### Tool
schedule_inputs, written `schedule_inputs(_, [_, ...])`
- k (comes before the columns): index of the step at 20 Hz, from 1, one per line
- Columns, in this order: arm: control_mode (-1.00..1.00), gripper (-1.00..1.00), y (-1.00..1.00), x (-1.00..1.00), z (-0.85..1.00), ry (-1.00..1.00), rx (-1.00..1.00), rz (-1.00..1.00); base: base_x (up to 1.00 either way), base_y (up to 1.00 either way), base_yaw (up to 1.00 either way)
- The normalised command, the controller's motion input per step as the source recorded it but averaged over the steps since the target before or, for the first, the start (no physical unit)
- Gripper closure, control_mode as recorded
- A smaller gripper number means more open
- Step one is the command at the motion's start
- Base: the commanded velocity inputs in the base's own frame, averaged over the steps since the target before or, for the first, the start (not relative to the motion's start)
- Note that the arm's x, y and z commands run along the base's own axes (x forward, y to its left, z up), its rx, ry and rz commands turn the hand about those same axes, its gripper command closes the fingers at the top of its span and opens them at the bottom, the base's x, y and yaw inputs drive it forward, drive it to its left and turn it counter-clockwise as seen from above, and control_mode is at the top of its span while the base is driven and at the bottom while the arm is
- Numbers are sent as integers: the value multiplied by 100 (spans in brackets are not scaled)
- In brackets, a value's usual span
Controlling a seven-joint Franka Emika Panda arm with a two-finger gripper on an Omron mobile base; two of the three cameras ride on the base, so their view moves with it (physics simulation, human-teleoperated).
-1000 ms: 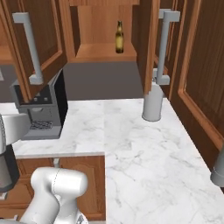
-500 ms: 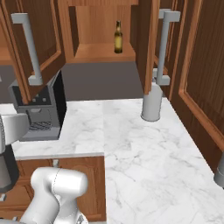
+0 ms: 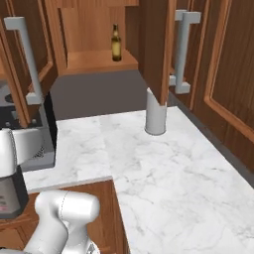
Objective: Sort all alcoholic drinks to one cabinet, and non-alcoholic drinks to the other.
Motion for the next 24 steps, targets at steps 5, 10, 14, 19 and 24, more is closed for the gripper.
schedule_inputs(5, [100,100,0,0,0,0,0,0,82,-11,-45])
schedule_inputs(10, [100,100,0,0,0,0,0,0,81,-30,-27])
schedule_inputs(14, [100,100,0,0,0,0,0,0,85,-56,0])
schedule_inputs(19, [100,100,0,0,0,0,0,0,87,-66,17])
schedule_inputs(24, [100,100,0,0,0,0,0,0,85,-79,27])
